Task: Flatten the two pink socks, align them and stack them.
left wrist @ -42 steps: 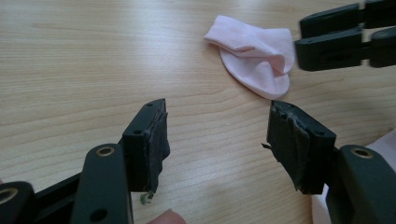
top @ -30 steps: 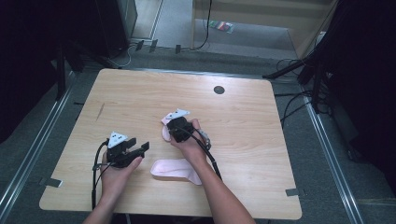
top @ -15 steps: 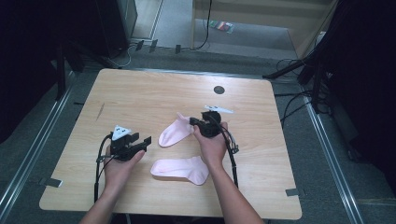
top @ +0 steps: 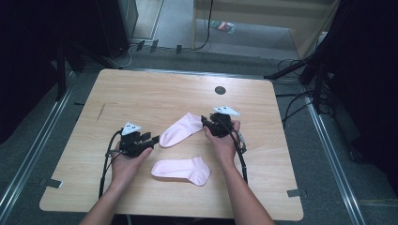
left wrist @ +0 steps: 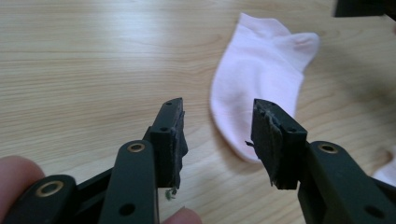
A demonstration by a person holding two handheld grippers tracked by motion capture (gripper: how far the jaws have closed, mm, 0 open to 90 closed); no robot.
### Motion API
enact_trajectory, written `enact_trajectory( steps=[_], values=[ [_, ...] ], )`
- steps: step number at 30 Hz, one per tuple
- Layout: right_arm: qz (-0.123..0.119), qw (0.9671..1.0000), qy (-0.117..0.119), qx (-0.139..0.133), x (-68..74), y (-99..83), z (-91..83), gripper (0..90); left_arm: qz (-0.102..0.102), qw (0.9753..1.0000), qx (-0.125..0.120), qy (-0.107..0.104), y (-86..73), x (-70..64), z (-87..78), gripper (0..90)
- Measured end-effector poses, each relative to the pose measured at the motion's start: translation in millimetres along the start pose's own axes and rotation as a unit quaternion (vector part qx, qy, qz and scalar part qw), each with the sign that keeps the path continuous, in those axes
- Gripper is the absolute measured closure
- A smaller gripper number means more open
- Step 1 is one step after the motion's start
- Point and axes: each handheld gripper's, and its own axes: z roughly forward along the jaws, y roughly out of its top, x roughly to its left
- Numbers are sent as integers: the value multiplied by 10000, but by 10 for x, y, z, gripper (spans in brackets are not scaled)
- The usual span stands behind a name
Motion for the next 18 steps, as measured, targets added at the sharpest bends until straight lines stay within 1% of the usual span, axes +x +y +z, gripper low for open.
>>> enact_trajectory(
  steps=[1, 2, 3, 5, 7, 8, 9, 10, 11, 12, 13, 14, 15, 16, 17, 18],
  values=[
    [-150, 9999, 30, 45, 18, 12, 50, 591, 23, 10000, 31, -63, 3, -16, 12, 579],
    [-248, 9996, 42, 89, 31, 20, 82, 589, 68, 9999, 69, -88, 10, -40, 36, 581],
    [-416, 9991, 39, 119, 55, 29, 141, 580, 93, 9999, 88, -106, 16, -50, 49, 584],
    [-600, 9979, -4, 226, 84, 50, 226, 554, 122, 9997, 125, -180, 38, -83, 88, 600],
    [-628, 9977, -72, 252, 71, 70, 314, 527, 256, 9994, 167, -163, 66, -126, 131, 609],
    [-605, 9977, -103, 290, 63, 79, 346, 508, 390, 9989, 218, -149, 81, -148, 164, 614],
    [-643, 9971, -168, 361, 45, 91, 396, 486, 445, 9986, 261, -126, 89, -164, 186, 611],
    [-640, 9971, -167, 378, 36, 95, 424, 475, 530, 9979, 362, -92, 100, -183, 222, 610],
    [-616, 9970, -130, 440, 22, 101, 465, 467, 586, 9975, 392, -85, 104, -188, 242, 610],
    [-591, 9969, -101, 504, 17, 103, 490, 464, 616, 9969, 488, -70, 115, -194, 277, 609],
    [-585, 9965, -78, 590, 14, 101, 535, 466, 614, 9965, 566, 10, 123, -194, 305, 609],
    [-606, 9960, -98, 653, 18, 93, 568, 471, 600, 9964, 596, 22, 126, -196, 332, 612],
    [-688, 9950, -100, 712, 26, 80, 602, 475, 617, 9963, 605, 42, 127, -202, 353, 614],
    [-735, 9944, -93, 749, 36, 68, 623, 478, 716, 9951, 665, 146, 130, -220, 382, 616],
    [-738, 9949, -39, 688, 45, 55, 640, 506, 793, 9940, 714, 244, 132, -237, 402, 621],
    [-711, 9952, 0, 672, 57, 51, 644, 544, 816, 9937, 712, 300, 134, -248, 412, 635]
  ],
)
